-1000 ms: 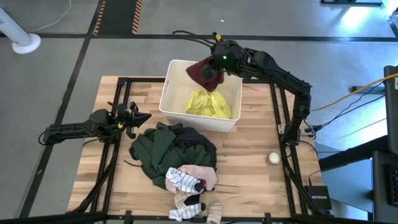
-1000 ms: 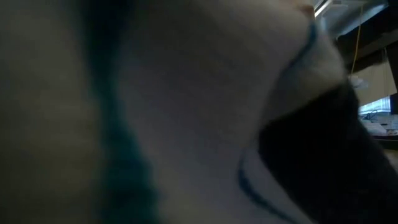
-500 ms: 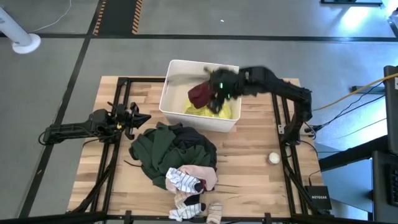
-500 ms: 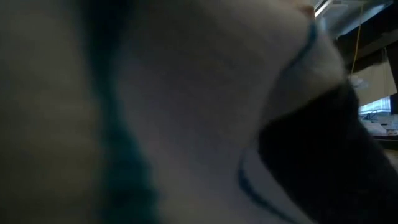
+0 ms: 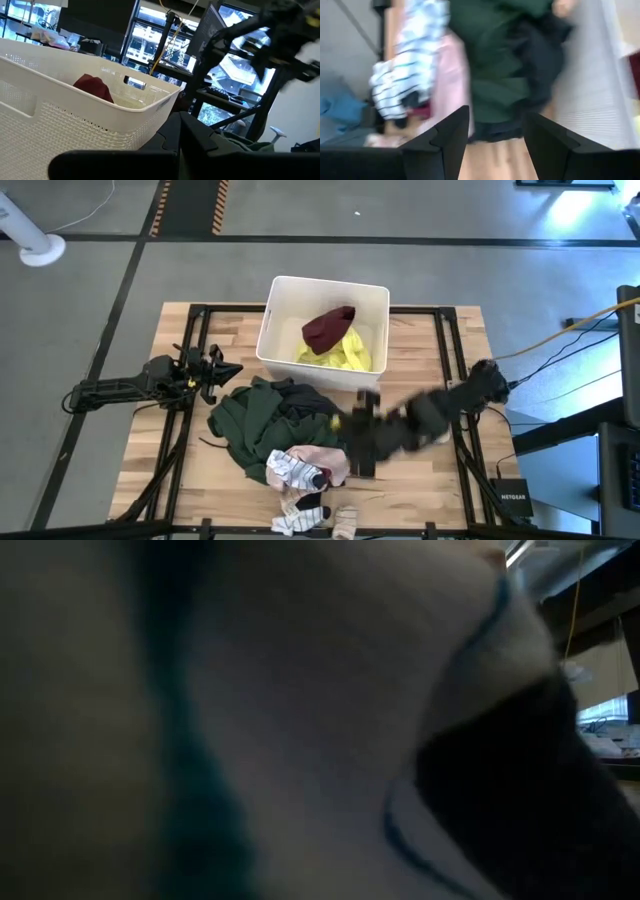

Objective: Sort clothes
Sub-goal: Put the bottom pink stripe sock into the white bin

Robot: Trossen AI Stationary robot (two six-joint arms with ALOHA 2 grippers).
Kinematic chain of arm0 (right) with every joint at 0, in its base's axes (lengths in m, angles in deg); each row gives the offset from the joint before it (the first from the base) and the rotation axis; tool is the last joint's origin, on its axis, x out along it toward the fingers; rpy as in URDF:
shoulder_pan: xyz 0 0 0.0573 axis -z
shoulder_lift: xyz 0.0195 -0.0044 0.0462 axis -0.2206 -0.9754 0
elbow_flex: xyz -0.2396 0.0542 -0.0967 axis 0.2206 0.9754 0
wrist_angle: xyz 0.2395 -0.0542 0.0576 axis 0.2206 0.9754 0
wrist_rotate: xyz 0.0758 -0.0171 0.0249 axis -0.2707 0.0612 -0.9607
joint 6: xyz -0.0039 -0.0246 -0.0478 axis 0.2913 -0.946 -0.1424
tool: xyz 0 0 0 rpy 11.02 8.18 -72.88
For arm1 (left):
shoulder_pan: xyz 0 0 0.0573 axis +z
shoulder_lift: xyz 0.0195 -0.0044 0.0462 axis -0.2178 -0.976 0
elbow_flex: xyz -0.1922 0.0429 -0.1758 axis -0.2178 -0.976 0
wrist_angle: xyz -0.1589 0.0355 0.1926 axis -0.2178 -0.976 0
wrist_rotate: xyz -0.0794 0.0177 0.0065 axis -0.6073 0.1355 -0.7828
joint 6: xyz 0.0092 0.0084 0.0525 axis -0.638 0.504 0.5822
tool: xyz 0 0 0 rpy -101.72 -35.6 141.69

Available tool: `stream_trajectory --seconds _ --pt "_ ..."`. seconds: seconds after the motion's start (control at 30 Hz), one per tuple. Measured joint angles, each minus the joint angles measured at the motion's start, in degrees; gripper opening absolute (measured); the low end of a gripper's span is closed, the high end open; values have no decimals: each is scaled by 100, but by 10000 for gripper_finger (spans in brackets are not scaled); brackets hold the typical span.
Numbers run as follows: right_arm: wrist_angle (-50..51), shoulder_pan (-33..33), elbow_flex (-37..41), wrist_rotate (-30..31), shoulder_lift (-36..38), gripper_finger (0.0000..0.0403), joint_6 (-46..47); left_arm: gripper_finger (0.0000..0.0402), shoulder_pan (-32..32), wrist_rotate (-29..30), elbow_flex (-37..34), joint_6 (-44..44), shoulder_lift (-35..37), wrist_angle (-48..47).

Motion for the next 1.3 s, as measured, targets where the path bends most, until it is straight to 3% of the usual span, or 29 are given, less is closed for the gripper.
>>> stream_trajectory --seconds 0.3,0.43,0.57,0.9,1.03,1.17,1.3 --pt "-749 -1261 0 98 -1211 198 979 0 -1 1 0 14 0 1" --pt "-804 -1487 2 -431 -1843 198 1314 0 0 3 0 2 0 16" --pt "-859 -1556 2 -870 -2321 198 1255 0 0 44 0 13 0 22" --pt "-919 -1390 2 -979 -3156 198 786 0 0 70 0 0 0 13" --pt "-953 -1311 2 -1402 -3364 196 700 0 0 70 0 0 -2 12" --pt "-871 -1306 1 -1559 -3446 153 532 0 0 70 0 0 0 -1" --pt "-648 -1292 0 -1508 -3431 51 556 0 0 70 0 0 0 -10"
